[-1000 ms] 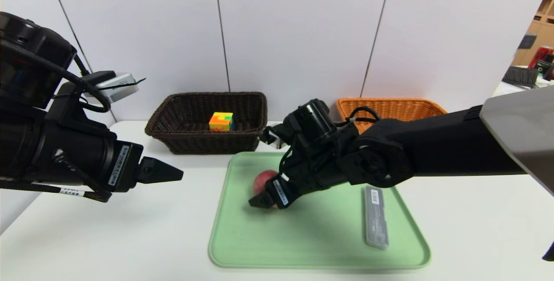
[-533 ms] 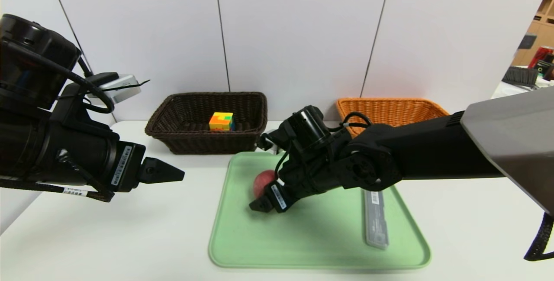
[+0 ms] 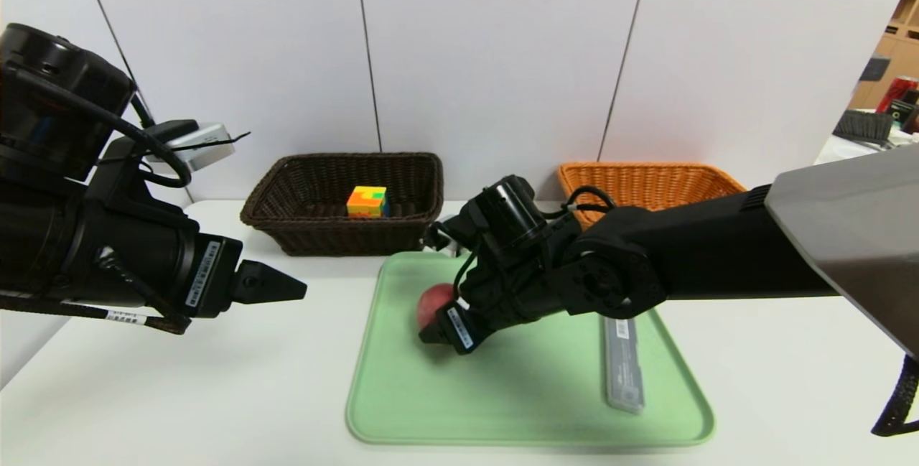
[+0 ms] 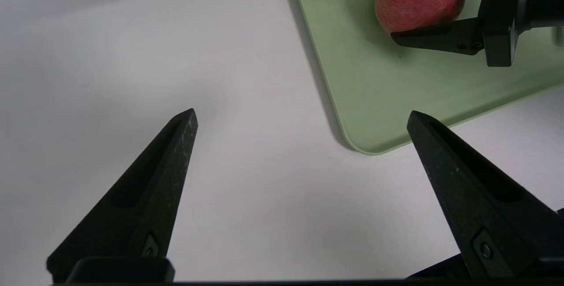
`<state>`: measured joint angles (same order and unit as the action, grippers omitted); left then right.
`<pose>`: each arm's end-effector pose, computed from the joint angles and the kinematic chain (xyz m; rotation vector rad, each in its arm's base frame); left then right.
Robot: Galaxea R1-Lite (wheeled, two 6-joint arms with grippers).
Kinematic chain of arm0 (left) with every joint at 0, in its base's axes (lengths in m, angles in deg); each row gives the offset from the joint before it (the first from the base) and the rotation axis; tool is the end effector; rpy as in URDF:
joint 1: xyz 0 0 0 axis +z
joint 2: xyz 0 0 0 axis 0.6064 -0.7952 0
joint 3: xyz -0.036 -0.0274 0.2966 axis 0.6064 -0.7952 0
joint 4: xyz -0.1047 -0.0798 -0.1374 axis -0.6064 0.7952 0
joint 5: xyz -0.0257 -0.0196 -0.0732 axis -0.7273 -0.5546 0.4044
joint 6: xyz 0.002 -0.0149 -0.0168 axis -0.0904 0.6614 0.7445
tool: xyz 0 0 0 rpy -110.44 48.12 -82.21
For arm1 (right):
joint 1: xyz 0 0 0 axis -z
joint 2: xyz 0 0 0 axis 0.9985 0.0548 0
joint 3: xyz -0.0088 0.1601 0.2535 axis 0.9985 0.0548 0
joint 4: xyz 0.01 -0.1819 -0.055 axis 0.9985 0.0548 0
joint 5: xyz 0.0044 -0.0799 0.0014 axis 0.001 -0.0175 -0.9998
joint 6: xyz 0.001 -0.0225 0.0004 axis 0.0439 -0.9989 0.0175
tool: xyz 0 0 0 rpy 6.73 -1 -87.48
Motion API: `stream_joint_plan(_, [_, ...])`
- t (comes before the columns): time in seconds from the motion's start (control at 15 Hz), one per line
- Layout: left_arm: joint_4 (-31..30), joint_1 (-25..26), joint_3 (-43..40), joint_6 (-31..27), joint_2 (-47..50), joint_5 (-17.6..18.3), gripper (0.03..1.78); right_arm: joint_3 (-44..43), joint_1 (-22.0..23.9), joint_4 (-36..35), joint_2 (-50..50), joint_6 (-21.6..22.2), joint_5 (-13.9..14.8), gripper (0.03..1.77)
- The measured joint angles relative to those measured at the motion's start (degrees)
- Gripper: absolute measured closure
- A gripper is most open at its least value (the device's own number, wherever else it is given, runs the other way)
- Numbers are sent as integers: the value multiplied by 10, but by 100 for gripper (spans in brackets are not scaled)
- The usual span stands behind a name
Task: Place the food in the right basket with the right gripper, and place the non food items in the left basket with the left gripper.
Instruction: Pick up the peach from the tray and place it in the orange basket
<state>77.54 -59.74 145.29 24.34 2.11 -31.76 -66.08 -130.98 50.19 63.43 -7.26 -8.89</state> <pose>0.1868 -0.0785 0.2684 0.0031 0.7901 -0.3825 0.2920 0.2877 0.1360 -0.2669 0.7952 0.8661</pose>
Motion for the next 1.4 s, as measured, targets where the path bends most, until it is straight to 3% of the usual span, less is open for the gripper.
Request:
stream_joint_plan(0.6, [-13, 0, 4, 2, 4, 2, 12, -4, 55, 1, -98, 13, 8, 67])
stream_joint_plan(1.0, [-38, -2, 4, 1, -7, 5, 12, -2, 171, -5, -171, 14, 18, 67])
stream_joint_plan(1.4, [-47, -3, 5, 0, -12, 5, 12, -8, 300, -3, -172, 0, 18, 67])
